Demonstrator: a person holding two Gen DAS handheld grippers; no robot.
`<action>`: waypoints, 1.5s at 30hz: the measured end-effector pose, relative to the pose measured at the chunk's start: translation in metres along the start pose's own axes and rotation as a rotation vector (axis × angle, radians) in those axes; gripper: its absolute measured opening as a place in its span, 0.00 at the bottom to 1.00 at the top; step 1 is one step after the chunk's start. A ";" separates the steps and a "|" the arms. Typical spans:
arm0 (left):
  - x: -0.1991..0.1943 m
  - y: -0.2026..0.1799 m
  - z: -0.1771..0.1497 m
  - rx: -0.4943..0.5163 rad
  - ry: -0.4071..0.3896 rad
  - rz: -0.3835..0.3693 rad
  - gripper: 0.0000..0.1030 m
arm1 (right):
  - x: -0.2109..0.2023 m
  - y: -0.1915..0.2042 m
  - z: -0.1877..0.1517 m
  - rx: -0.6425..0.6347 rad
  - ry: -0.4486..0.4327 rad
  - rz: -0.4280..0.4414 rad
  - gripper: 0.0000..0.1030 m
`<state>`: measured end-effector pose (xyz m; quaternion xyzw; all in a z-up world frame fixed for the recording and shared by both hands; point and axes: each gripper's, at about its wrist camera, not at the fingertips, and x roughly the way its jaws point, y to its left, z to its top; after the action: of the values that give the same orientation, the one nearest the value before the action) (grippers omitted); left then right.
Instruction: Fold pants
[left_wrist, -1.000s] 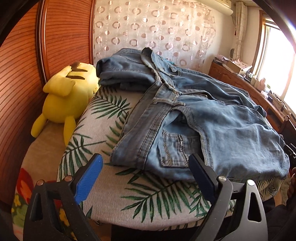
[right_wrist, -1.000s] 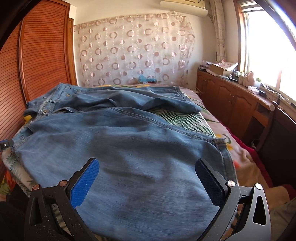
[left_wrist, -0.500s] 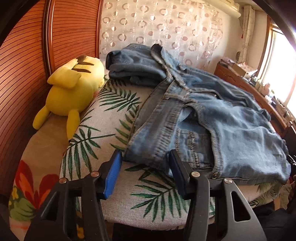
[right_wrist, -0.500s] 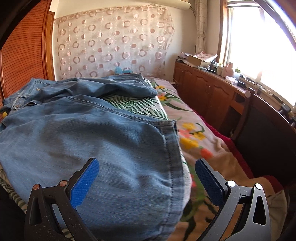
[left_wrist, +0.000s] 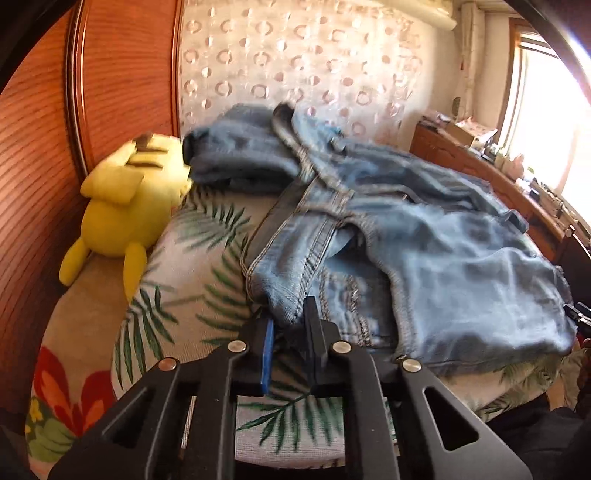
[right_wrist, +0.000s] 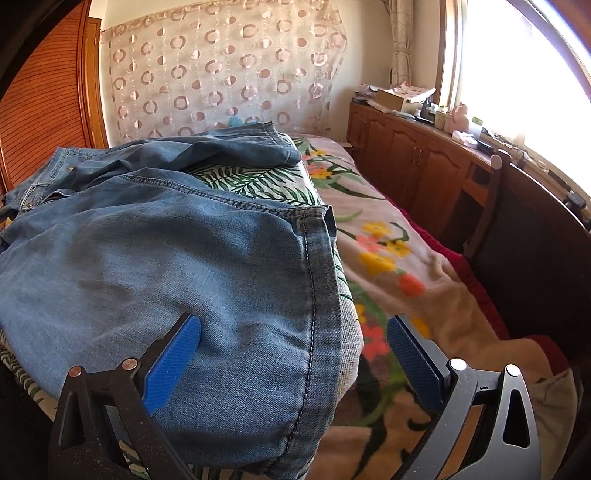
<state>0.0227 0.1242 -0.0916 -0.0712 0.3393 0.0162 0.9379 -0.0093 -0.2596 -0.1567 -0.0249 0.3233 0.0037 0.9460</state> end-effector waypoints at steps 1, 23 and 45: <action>-0.004 -0.002 0.004 0.002 -0.015 -0.007 0.14 | -0.003 0.003 -0.001 -0.001 0.003 0.004 0.97; -0.026 -0.064 0.121 0.140 -0.252 -0.113 0.13 | 0.010 -0.039 0.010 -0.002 0.018 0.092 0.31; 0.036 -0.056 0.197 0.123 -0.288 -0.099 0.12 | 0.055 -0.014 0.140 -0.123 -0.120 0.164 0.07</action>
<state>0.1795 0.0962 0.0416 -0.0272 0.1975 -0.0406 0.9791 0.1205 -0.2674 -0.0790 -0.0564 0.2663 0.1023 0.9568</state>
